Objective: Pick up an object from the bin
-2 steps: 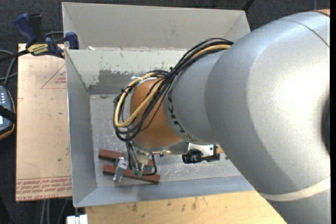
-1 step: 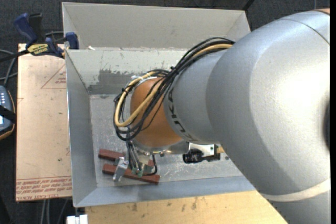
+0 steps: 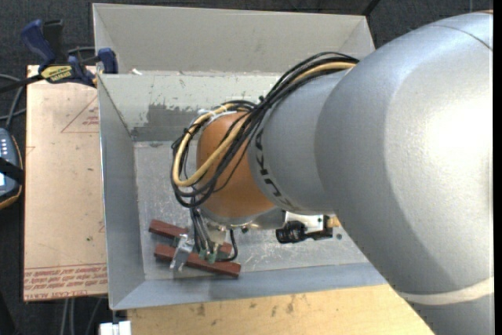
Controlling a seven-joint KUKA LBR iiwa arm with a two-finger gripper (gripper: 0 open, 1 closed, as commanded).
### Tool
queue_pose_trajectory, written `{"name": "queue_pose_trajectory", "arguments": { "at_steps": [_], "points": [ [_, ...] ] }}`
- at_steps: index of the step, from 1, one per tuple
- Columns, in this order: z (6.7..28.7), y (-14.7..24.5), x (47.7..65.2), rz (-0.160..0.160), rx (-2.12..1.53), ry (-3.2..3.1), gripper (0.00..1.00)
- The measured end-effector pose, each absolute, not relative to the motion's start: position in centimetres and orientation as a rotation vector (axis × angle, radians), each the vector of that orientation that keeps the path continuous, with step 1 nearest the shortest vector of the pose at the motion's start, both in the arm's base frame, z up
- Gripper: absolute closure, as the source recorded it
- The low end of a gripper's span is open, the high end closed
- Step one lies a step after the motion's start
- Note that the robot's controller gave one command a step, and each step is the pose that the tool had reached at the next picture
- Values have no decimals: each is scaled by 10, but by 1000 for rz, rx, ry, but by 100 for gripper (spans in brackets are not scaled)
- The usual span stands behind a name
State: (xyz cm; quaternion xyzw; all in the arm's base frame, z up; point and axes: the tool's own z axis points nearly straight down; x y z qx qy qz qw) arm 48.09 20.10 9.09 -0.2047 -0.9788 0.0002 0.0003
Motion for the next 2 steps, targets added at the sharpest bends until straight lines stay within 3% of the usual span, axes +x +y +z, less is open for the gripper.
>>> {"name": "queue_pose_trajectory", "arguments": {
  "at_steps": [2],
  "points": [
    [114, 202, 483, -5, -643, -3078, 100]
  ]
}}
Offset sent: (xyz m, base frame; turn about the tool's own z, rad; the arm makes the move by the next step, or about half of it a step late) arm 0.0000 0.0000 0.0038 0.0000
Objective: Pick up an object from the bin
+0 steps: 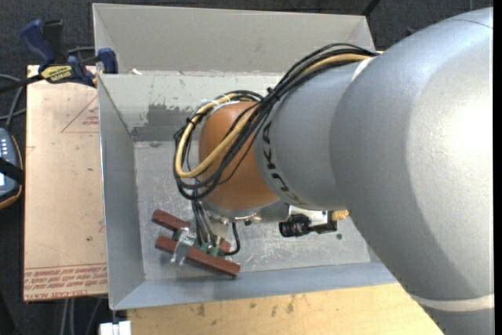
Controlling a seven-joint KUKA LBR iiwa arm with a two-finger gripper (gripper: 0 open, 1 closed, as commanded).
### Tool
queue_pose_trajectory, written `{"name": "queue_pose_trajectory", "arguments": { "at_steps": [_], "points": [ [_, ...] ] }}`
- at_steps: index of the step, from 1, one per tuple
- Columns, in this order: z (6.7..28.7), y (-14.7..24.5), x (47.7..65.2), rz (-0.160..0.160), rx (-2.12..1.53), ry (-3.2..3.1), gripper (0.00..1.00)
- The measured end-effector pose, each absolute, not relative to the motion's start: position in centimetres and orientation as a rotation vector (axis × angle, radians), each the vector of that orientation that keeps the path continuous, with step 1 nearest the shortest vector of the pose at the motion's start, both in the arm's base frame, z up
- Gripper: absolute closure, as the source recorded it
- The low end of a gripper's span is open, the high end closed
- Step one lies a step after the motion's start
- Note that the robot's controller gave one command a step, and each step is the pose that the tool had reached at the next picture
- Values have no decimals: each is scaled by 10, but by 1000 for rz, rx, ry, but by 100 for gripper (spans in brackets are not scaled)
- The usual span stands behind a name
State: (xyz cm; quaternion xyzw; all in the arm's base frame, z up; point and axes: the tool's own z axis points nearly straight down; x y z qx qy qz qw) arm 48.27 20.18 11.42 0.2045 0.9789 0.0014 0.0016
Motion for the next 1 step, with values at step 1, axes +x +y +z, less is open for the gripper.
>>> {"name": "queue_pose_trajectory", "arguments": {
  "at_steps": [1],
  "points": [
    [118, 201, 482, 1, 642, 3076, 100]
  ]
}}
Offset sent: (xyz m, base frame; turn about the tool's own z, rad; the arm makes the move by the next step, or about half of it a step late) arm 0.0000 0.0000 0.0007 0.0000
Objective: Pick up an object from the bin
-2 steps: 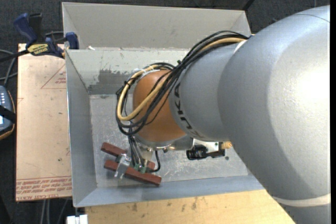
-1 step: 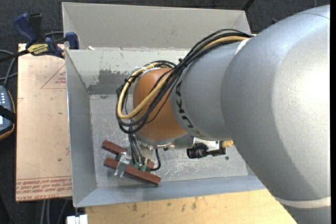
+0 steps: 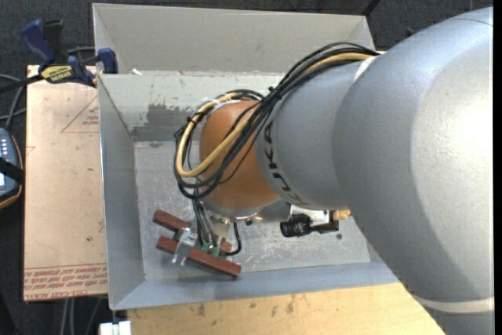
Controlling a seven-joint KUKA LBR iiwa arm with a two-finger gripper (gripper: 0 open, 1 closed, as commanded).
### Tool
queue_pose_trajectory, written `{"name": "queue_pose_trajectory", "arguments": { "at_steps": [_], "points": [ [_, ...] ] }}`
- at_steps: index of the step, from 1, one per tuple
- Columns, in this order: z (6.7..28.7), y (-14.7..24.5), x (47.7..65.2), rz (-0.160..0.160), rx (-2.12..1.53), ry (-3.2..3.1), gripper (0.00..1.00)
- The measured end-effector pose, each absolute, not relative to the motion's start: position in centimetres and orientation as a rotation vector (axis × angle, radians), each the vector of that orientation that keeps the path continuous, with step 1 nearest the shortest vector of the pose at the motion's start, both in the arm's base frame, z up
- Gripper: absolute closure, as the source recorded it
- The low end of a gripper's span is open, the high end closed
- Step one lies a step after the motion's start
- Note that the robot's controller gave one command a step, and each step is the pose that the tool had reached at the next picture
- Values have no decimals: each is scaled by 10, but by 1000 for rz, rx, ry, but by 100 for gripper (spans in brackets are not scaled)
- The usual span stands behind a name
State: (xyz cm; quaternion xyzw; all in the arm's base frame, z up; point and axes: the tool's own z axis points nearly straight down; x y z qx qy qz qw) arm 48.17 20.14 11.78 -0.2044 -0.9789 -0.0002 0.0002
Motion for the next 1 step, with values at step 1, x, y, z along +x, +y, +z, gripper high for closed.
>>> {"name": "queue_pose_trajectory", "arguments": {
  "at_steps": [1],
  "points": [
    [126, 201, 481, 1, -641, -3074, 100]
  ]
}}
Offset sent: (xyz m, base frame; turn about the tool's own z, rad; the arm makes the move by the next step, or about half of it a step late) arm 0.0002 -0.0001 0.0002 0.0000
